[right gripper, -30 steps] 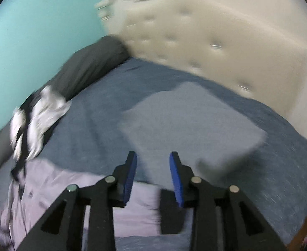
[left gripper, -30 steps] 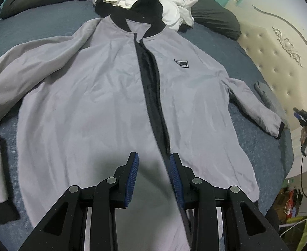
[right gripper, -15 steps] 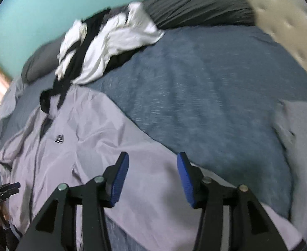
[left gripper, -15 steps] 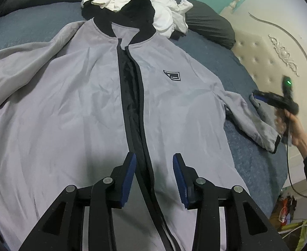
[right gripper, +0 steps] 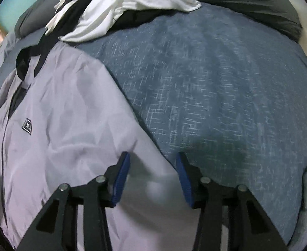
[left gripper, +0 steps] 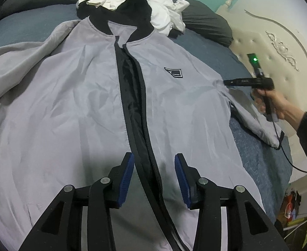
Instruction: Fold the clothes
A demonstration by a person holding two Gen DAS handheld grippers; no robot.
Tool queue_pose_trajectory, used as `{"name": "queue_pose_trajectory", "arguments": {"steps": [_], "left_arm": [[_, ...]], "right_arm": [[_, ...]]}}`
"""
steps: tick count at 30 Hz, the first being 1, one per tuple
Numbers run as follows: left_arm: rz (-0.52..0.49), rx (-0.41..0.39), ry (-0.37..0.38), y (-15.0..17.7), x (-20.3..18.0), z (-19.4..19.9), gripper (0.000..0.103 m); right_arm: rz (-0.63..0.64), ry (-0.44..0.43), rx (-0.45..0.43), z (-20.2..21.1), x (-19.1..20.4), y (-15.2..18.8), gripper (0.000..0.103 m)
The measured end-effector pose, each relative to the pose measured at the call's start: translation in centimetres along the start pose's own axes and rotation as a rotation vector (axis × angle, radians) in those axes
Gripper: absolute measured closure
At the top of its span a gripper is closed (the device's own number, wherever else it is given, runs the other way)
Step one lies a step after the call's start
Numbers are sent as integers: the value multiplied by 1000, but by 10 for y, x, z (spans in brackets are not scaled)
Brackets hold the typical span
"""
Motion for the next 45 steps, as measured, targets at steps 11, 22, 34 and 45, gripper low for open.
{"name": "queue_pose_trajectory", "arguments": {"steps": [11, 22, 34, 45], "left_arm": [[0, 7, 12, 6, -1, -1, 59], [-8, 18, 28, 9, -6, 2, 59], [0, 61, 21, 20, -16, -1, 59], [-30, 85, 13, 32, -44, 11, 59]], "right_arm": [[117, 44, -65, -2, 4, -2, 101], [123, 134, -51, -18, -4, -21, 102], [-57, 43, -245, 119, -47, 28, 72], [-277, 32, -307, 198, -60, 157, 65]]}}
Point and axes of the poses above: each gripper's, at about its wrist camera, not at the fingertips, and z roughly against the way its jaws point, x to its left, y to its underside, the point moved 4 cm from there along -z, roughly the way its jaws point, and after that the axes turned 13 degrees about -x, right-handed, at the moved point
